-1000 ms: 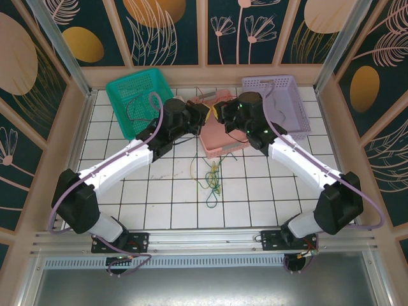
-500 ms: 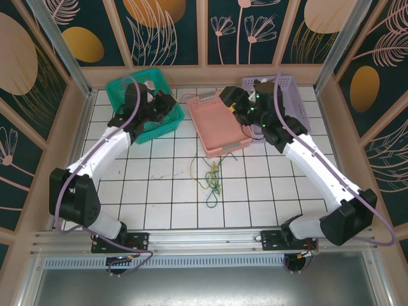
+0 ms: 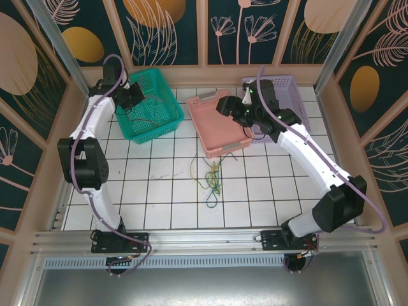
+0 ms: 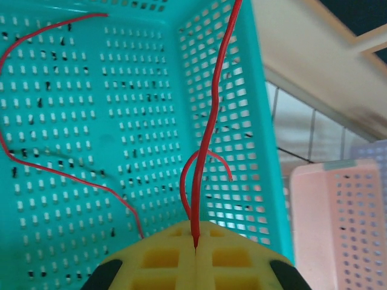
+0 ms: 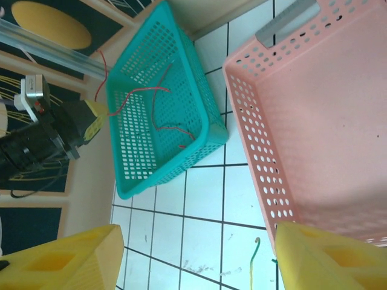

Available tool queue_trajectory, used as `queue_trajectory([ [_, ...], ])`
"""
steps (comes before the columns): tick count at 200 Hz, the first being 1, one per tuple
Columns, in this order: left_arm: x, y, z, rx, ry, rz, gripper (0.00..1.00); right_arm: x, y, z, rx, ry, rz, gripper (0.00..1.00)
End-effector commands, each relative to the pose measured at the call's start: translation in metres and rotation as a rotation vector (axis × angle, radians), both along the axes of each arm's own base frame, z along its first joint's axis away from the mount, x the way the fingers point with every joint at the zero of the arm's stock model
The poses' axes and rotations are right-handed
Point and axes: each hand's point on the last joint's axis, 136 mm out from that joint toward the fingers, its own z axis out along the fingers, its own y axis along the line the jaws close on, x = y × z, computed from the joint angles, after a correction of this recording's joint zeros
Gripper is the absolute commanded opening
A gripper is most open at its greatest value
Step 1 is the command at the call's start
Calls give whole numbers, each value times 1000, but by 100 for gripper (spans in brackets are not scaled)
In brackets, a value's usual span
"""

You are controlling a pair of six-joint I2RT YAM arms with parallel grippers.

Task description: Untangle the cables

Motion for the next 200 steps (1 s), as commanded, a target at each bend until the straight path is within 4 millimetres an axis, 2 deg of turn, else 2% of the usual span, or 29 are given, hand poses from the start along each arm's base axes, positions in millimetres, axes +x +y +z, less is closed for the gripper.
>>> queue_trajectory([
  [1,-4,5,-23,35,98,-52,11,3,0,14,-3,-31,33,67],
  [4,-2,6,-25,39,101,-53,25,4,0,13,-5,-29,32,68],
  [5,-2,6,-26,40,103,-52,25,4,0,13,-5,-29,33,68],
  [6,-1,6,-25,41,100,-52,36,4,0,13,-7,-30,33,68],
  [9,0,7,-26,43,103,-49,47,4,0,13,-9,-29,34,68],
  [13,1,7,-27,43,103,-44,56,5,0,12,-13,-29,36,68],
  [18,2,7,-24,41,95,-40,61,6,0,11,-19,-29,35,68],
  [41,4,6,2,14,13,-12,65,5,-2,-1,-60,-16,43,68],
  [67,-6,0,28,-18,-33,13,66,-5,-10,-31,-137,15,63,65],
  [82,-19,-19,42,-37,-61,-13,63,-20,-15,-58,-196,47,85,62],
  [101,-44,-61,48,-73,-66,-77,58,-44,-19,-93,-279,99,121,58],
  [111,-63,-86,42,-99,-45,-111,55,-58,-19,-112,-312,134,145,55],
  [115,-70,-96,34,-109,-25,-125,54,-62,-21,-119,-320,151,147,54],
  [117,-76,-99,39,-116,-36,-131,53,-64,-22,-122,-324,160,148,54],
  [121,-85,-106,38,-126,-30,-136,52,-73,-16,-128,-330,169,173,54],
  [145,-147,-152,3,-237,33,-180,51,-102,-9,-154,-333,227,215,53],
  [156,-177,-168,-24,-281,88,-192,53,-110,-7,-162,-326,249,215,53],
  [162,-189,-177,-31,-310,98,-207,53,-114,-7,-166,-314,265,210,53],
  [166,-200,-181,-45,-321,125,-212,54,-115,-6,-168,-300,271,205,52],
  [179,-218,-196,-61,-344,134,-247,55,-119,-4,-173,-264,288,199,52],
  [200,-229,-209,-84,-293,138,-322,58,-121,-2,-182,-248,307,195,52],
])
